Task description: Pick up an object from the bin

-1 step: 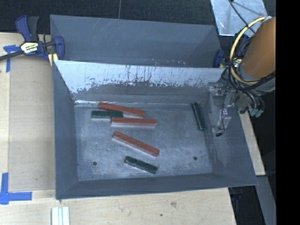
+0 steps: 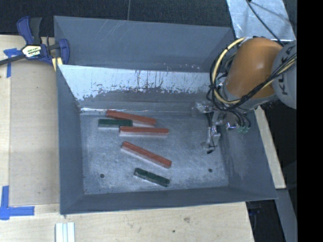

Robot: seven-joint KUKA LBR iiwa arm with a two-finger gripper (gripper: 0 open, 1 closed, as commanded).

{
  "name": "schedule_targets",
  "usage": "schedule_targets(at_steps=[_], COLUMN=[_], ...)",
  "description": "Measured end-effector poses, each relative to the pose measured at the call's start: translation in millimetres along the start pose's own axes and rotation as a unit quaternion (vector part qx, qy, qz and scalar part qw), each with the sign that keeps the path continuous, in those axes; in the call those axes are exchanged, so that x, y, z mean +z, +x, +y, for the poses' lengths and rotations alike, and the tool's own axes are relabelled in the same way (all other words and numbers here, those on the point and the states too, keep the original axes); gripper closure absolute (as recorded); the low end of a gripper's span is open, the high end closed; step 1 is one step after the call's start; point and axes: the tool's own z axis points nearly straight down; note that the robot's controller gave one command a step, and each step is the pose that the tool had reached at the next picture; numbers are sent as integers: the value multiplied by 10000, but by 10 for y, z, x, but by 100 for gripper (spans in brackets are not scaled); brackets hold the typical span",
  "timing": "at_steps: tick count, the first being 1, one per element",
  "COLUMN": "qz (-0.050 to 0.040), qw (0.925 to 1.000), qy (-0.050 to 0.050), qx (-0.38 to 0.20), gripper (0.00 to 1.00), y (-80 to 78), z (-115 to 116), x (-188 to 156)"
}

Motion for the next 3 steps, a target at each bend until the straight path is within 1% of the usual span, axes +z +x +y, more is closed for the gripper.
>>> schedule_targets(at_steps=[1,2,3], qz=[-16,-31,-25], qw=[9947,9947,9849], qy=[7,10,7], qx=[-1024,-1031,-1728], gripper=[0,100,100], y=[-68,-78,98], z=[911,910,1730], x=[559,547,-778])
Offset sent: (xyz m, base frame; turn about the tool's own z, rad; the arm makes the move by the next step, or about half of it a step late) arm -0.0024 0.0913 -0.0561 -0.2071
